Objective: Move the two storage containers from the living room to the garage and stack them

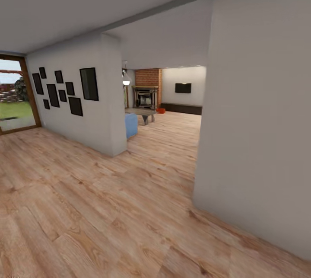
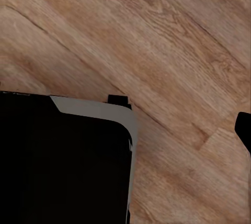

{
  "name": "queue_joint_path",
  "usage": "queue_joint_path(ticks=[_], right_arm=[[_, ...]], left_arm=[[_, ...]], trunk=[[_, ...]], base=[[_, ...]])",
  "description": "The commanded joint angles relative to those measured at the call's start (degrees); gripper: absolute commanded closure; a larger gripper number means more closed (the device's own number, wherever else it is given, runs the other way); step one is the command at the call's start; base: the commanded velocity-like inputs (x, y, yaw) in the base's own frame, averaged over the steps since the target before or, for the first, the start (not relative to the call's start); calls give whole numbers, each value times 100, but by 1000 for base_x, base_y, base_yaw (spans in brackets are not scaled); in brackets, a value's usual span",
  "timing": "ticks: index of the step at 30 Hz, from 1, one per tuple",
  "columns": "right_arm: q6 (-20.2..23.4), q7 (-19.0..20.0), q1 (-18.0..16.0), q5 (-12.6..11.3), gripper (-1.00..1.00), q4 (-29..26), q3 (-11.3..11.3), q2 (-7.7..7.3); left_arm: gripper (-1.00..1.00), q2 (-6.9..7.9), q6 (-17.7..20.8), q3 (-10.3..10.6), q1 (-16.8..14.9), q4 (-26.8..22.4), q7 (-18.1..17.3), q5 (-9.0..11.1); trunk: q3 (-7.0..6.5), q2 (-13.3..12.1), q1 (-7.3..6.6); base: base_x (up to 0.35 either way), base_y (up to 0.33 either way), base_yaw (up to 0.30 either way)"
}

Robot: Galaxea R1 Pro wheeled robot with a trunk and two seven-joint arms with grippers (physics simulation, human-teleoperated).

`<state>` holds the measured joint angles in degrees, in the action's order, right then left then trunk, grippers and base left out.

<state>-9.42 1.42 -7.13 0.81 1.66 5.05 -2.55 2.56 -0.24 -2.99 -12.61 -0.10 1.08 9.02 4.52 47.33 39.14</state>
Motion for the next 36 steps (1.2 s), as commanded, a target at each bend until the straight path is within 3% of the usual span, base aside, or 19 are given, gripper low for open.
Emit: queue_joint_path(ticks=[1, 9, 36], right_arm=[[-33, 7, -8, 7, -100, 15, 40, -4], [-33, 13, -8, 1, -100, 17, 40, -9], [-9, 7, -9, 60, -100, 14, 61, -15]], left_arm=[[-100, -1, -2, -26, -4, 1, 6, 25], [-100, -9, -4, -26, -4, 1, 6, 21], [-100, -10, -10, -26, -4, 1, 6, 22]], trunk=[[9, 6, 4], [9, 6, 4], [9, 6, 4]], base=[[322, 0, 270], [322, 0, 185], [322, 0, 5]])
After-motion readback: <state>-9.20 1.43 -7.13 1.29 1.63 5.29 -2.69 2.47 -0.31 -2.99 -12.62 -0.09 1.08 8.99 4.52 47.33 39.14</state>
